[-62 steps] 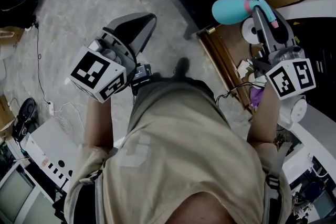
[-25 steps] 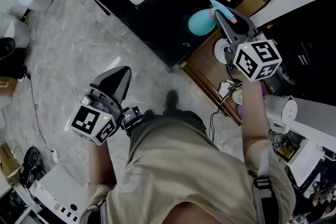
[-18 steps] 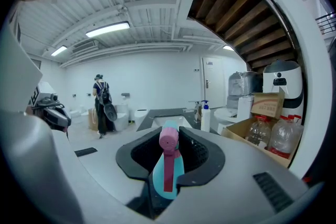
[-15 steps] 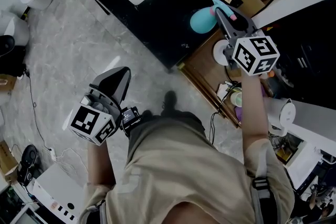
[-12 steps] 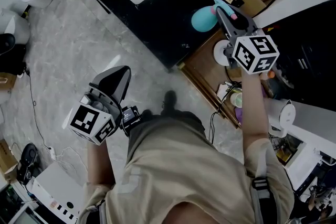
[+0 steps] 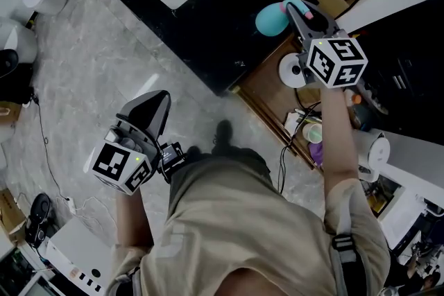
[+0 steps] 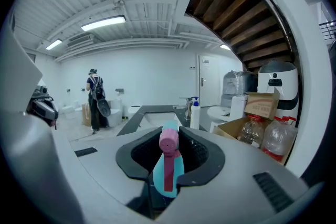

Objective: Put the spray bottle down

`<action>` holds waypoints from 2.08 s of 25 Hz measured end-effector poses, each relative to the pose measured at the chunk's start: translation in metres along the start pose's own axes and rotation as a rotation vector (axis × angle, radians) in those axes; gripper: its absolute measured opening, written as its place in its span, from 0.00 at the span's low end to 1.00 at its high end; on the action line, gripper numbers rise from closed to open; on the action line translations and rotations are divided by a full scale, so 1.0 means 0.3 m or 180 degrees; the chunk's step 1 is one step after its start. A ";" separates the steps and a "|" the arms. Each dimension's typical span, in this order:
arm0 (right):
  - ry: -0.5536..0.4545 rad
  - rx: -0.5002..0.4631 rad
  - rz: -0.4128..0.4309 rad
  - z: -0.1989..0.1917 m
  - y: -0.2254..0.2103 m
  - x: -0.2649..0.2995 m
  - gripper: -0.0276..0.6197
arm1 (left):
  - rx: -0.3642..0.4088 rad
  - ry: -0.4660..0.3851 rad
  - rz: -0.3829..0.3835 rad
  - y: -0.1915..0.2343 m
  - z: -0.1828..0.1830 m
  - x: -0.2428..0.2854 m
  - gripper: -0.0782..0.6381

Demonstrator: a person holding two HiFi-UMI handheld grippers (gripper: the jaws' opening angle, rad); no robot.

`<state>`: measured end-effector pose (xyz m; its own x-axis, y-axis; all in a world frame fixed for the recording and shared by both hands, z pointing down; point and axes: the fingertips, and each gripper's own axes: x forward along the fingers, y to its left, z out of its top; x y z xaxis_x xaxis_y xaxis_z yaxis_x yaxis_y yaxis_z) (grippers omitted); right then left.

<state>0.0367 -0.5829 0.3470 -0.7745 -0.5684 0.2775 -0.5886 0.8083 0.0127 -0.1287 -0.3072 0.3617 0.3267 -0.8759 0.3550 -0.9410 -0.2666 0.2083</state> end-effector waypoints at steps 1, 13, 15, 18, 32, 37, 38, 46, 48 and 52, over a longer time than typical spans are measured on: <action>0.0004 0.0001 -0.0015 -0.002 -0.010 0.002 0.19 | 0.0001 0.0006 -0.0003 -0.001 0.000 0.004 0.12; 0.0051 0.0027 -0.0121 -0.030 -0.089 0.047 0.19 | -0.0007 0.0036 0.0029 0.002 -0.001 0.018 0.12; 0.0069 0.0022 -0.0133 -0.035 -0.098 0.058 0.19 | -0.0008 0.0038 0.0028 0.001 0.000 0.021 0.12; 0.0094 0.0010 -0.0135 -0.041 -0.105 0.074 0.19 | -0.0012 0.0038 0.0036 0.007 0.001 0.024 0.12; 0.0147 -0.0078 -0.0078 -0.048 -0.107 0.147 0.19 | 0.0072 0.0030 0.0014 0.016 0.017 0.060 0.12; 0.0051 -0.0081 -0.0084 -0.045 -0.110 0.173 0.19 | 0.0092 0.0048 0.0011 0.008 0.012 0.063 0.12; 0.0011 -0.0047 -0.0075 -0.046 -0.112 0.174 0.19 | 0.0093 0.0047 0.0010 0.007 0.012 0.062 0.12; -0.0405 0.0085 0.0035 -0.049 -0.115 0.179 0.19 | 0.0078 0.0034 0.0020 0.005 0.016 0.054 0.12; -0.0457 0.0101 0.0052 -0.050 -0.112 0.185 0.19 | 0.0080 0.0042 0.0028 0.007 0.013 0.055 0.12; -0.0633 0.0176 0.0156 -0.051 -0.119 0.196 0.19 | -0.0023 0.0018 0.0006 0.011 0.014 0.055 0.12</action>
<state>0.0157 -0.6427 0.3774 -0.8297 -0.5522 0.0814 -0.5568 0.8291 -0.0505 -0.1267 -0.3241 0.3644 0.3254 -0.8742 0.3605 -0.9410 -0.2619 0.2142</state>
